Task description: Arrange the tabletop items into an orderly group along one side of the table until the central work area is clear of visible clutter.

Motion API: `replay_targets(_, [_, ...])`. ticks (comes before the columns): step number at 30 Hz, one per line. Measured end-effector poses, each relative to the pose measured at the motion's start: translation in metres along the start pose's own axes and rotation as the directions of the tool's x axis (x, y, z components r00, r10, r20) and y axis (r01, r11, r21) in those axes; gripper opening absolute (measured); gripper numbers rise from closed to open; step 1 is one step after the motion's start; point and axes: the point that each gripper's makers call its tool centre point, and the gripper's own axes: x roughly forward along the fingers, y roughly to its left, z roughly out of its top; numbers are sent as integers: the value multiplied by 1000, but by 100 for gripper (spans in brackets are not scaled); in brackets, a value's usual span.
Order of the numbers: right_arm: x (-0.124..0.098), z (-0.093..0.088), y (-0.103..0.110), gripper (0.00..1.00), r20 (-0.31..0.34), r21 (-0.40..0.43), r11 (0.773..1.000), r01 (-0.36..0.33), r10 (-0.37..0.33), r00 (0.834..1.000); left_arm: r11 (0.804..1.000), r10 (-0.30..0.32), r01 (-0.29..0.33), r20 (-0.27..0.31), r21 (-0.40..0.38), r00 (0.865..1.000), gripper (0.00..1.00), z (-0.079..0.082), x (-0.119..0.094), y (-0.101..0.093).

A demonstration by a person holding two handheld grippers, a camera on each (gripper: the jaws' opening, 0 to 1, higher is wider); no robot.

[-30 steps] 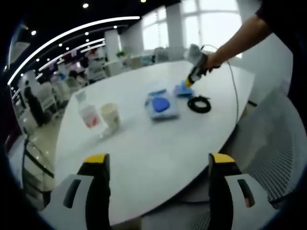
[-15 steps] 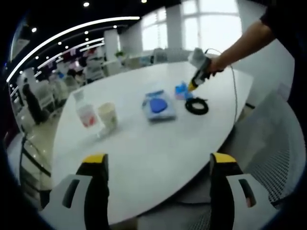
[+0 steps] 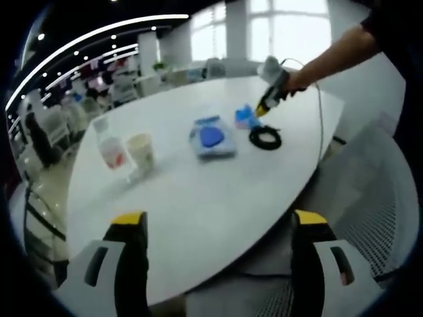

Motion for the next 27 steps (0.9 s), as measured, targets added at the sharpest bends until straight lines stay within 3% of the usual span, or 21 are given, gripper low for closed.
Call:
replay_targets(12, [-2,2,17,30,47,41,999,-33,31,998,1000,-30,30,2,-4,1000,86,7,4,6])
replay_targets(20, [-5,9,43,38,106,82,994,-71,62,992,998,-41,42,-17,36,999,86,12,11,13])
replay_targets(27, [-9,14,68,40,165,184,975,-123,93,982,998,-51,50,30,33,998,87,27,14,13])
